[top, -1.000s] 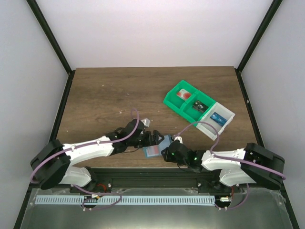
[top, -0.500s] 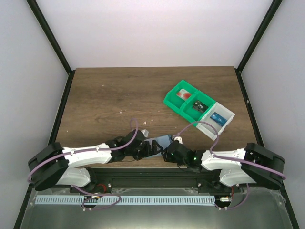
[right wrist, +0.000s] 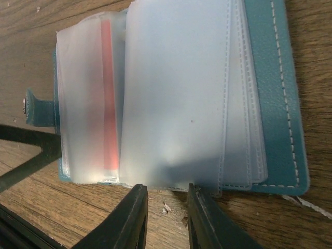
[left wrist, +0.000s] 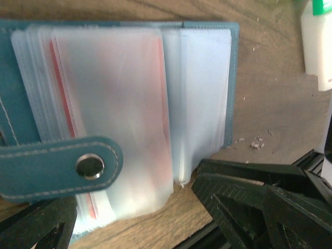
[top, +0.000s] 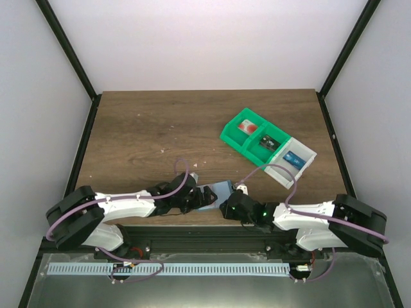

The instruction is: Take the credit cards out of the card holder

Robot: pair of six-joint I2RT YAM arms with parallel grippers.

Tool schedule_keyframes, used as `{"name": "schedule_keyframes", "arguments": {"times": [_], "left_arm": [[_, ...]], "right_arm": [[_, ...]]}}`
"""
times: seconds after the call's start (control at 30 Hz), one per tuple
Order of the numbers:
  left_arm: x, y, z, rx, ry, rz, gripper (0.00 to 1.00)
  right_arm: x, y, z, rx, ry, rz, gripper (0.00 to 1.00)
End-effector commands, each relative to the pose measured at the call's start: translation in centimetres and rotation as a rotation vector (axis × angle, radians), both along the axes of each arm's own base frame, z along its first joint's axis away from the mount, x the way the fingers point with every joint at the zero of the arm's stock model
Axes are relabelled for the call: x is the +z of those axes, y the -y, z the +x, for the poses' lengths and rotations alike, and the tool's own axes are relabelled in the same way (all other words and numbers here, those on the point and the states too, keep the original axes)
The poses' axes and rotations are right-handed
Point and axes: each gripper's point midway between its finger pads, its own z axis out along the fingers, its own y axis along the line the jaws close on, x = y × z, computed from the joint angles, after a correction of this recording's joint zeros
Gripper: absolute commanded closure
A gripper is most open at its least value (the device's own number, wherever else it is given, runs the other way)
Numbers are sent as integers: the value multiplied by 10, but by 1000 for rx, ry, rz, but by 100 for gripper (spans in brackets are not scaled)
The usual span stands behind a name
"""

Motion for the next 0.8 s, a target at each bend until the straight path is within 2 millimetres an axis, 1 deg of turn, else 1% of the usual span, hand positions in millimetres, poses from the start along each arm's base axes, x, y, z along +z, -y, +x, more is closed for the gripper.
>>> {"name": "schedule_keyframes", "arguments": {"times": [0.0,0.1,0.23,0.3,0.4,0.5,0.6,0.67,0.77], "left_arm": [[0,-5,15,18,44,23,0],[6,-5,20,30,68,12,0],[16,6,23,10,85,-39,0],[17,11,23,-1,79,-39,0],[17,9,25,14,82,-9,0],[23,5,24,29,86,11,0],[32,10,21,18,90,-22,0],[34,15,18,7,81,-53,0],[31,17,19,9,80,-45,0]], "right_arm": [[-16,16,-5,-14,-14,-69,76],[-18,15,-5,-11,-13,-69,76],[-20,12,-6,-3,-19,-63,76],[-21,12,-5,-3,-21,-62,76],[-18,12,-6,1,-19,-58,76],[-7,8,-5,22,-4,-44,76],[14,5,-1,33,43,-23,75],[28,6,4,30,91,-2,75],[39,11,13,4,133,-7,75]]}}
